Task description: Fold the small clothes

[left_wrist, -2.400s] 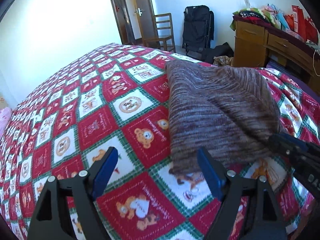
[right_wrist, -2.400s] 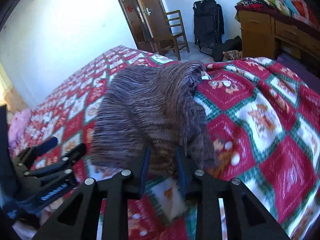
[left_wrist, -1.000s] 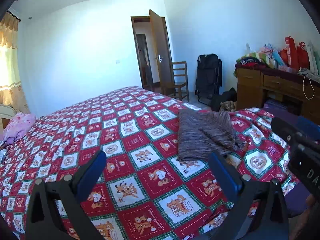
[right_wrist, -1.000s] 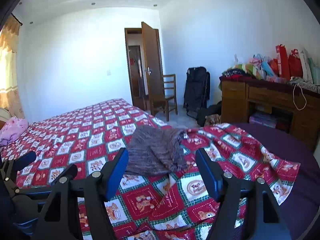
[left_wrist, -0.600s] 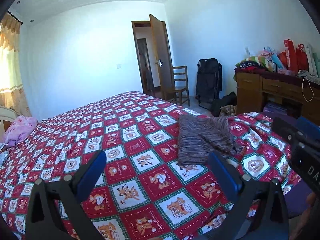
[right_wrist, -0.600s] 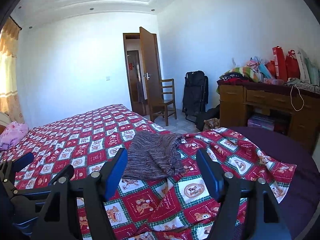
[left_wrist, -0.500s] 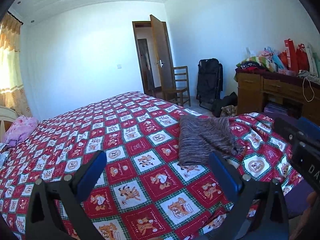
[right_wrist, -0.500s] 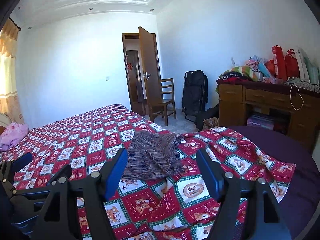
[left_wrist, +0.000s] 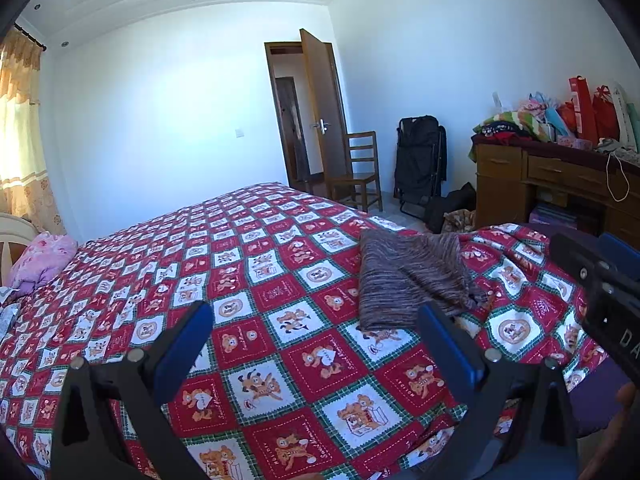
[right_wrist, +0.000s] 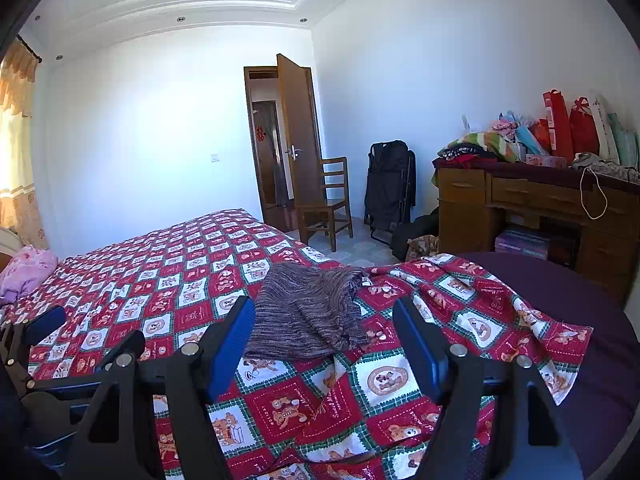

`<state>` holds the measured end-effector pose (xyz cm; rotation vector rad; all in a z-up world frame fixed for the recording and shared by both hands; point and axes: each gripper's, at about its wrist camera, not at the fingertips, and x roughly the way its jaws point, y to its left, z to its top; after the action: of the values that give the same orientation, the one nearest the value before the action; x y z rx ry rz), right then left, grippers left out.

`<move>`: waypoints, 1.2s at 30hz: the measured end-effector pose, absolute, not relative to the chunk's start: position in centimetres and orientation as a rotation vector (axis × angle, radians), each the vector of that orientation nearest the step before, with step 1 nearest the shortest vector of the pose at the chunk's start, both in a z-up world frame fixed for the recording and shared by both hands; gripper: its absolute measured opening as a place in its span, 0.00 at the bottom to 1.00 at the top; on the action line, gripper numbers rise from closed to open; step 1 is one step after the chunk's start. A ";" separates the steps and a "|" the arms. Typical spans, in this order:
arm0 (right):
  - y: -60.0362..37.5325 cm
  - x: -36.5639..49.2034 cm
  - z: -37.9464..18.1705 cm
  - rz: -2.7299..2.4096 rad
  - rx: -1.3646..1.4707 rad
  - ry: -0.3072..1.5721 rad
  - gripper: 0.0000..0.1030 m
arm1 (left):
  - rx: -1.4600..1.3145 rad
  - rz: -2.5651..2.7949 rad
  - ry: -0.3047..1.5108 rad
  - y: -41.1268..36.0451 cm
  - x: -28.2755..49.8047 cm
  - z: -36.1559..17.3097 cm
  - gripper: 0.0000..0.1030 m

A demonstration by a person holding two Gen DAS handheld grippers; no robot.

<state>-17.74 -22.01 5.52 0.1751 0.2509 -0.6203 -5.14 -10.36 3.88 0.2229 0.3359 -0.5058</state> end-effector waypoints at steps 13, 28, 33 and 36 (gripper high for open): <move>-22.1 -17.6 5.4 -0.617 0.177 0.254 0.71 | 0.222 -0.508 0.340 -10.3 -5.2 3.9 1.00; -22.0 -17.7 5.5 -0.621 0.172 0.250 0.71 | 0.238 -0.501 0.329 -10.4 -5.0 4.3 1.00; -22.0 -17.8 5.6 -0.624 0.173 0.247 0.71 | 0.239 -0.501 0.330 -10.5 -5.0 4.3 1.00; -22.0 -17.8 5.6 -0.623 0.173 0.247 0.71 | 0.240 -0.504 0.330 -10.5 -5.0 4.3 1.00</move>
<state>-17.81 -22.00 5.56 0.1729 0.2472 -0.6229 -5.02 -10.52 4.29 0.2403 0.3298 -0.5043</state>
